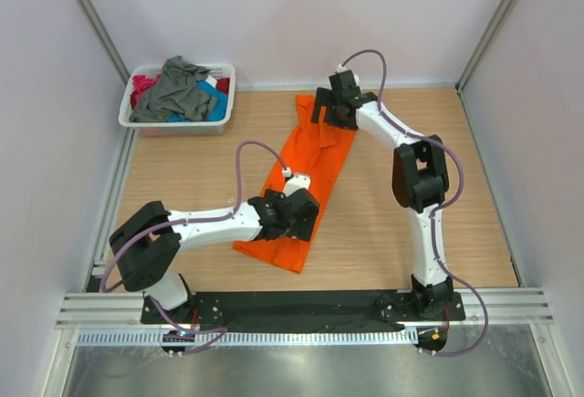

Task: Fold and stack the t-shirts
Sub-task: Fold the tshirt

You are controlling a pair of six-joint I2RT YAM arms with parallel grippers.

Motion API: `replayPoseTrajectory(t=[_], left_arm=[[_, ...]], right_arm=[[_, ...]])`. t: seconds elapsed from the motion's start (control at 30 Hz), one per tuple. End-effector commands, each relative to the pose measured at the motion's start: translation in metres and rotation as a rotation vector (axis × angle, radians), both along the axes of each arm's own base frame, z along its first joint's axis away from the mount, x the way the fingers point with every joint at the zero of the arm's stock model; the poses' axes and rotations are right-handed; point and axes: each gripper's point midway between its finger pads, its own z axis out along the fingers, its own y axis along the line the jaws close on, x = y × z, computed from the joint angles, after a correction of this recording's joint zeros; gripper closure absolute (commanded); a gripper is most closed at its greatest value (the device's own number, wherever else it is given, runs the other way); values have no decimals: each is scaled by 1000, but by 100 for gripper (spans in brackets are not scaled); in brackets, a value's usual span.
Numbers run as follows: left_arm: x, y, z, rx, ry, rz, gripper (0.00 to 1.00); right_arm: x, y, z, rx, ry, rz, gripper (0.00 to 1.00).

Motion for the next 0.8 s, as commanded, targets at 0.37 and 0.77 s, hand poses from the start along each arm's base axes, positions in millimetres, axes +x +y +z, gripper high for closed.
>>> replayPoseTrajectory(t=[0.37,0.77], left_arm=[[-37,-30,-47,-99,250,49,2],[-67,-78,-42,-102,291,-45,2]], right_arm=[[19,9,-68,-86,52,7,1],[41,50,-87,23,25,96,0]])
